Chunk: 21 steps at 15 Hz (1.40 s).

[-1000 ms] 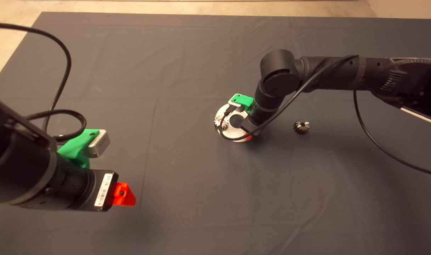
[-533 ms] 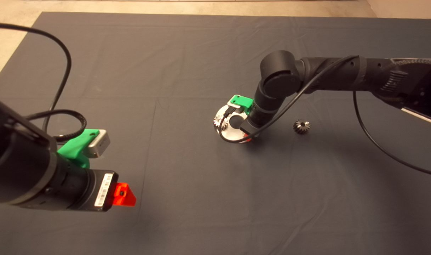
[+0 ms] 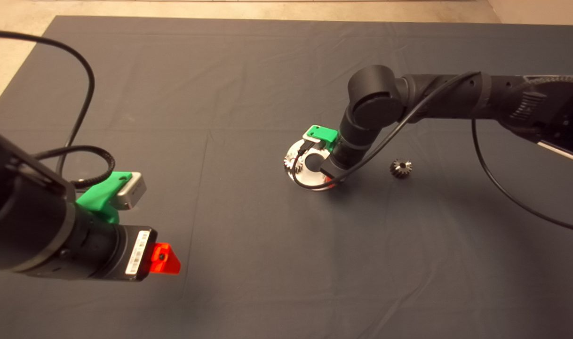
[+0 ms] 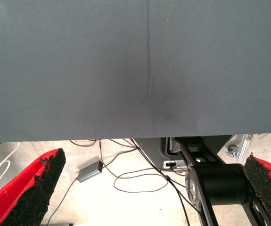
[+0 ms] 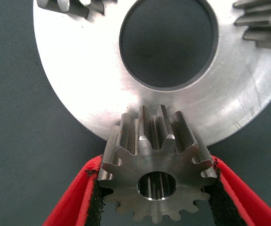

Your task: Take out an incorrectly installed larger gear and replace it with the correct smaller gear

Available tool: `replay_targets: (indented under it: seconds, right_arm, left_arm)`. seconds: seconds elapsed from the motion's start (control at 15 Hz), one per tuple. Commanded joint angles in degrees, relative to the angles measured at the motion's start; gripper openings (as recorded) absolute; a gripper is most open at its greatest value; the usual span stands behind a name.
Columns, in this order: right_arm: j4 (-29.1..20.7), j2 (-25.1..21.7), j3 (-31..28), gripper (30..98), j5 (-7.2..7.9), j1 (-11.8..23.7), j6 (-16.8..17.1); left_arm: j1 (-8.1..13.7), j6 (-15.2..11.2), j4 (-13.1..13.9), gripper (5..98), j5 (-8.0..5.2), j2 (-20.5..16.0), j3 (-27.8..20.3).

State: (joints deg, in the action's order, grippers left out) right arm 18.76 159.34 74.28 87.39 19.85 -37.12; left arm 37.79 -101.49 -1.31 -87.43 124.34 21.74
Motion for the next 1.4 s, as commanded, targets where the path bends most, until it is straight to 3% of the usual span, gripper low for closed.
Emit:
replay_targets:
  seconds: [0.0,0.33,0.6,0.67,0.8,0.87,1.13,1.33]
  right_arm:
    - [0.7,-0.8,-2.4,49.4,2.34,4.0,-0.6]
    - [0.0,-2.3,-6.8,49.4,2.69,5.0,-2.4]
    - [-2.5,-8.8,-13.4,49.3,2.78,5.0,-3.8]
    - [-2.9,-9.8,-14.8,49.3,3.43,5.0,-4.1]
    - [-4.1,-10.3,-16.1,49.3,7.06,4.9,-4.4]
    - [-4.2,-10.6,-17.3,49.3,7.61,4.9,-4.9]
    - [-5.4,-15.3,-25.4,49.4,7.61,4.9,-8.3]
    - [-6.4,-18.7,-28.1,49.4,7.61,4.7,-8.5]
  left_arm:
    - [0.5,-0.1,1.0,98.2,-4.95,0.2,-0.7]
    - [0.5,-0.2,1.0,98.2,-4.95,0.2,-0.7]
    - [0.5,-0.2,1.0,98.2,-4.95,0.2,-0.7]
    - [0.5,-0.2,1.0,98.2,-4.95,0.2,-0.7]
    - [0.5,-0.2,1.0,98.2,-4.86,0.2,-0.7]
    - [0.5,-0.2,1.0,98.2,-4.86,0.2,-0.7]
    - [0.5,-0.2,1.0,98.2,-4.86,0.2,-0.7]
    - [0.5,0.0,1.0,98.2,-4.95,0.3,-0.7]
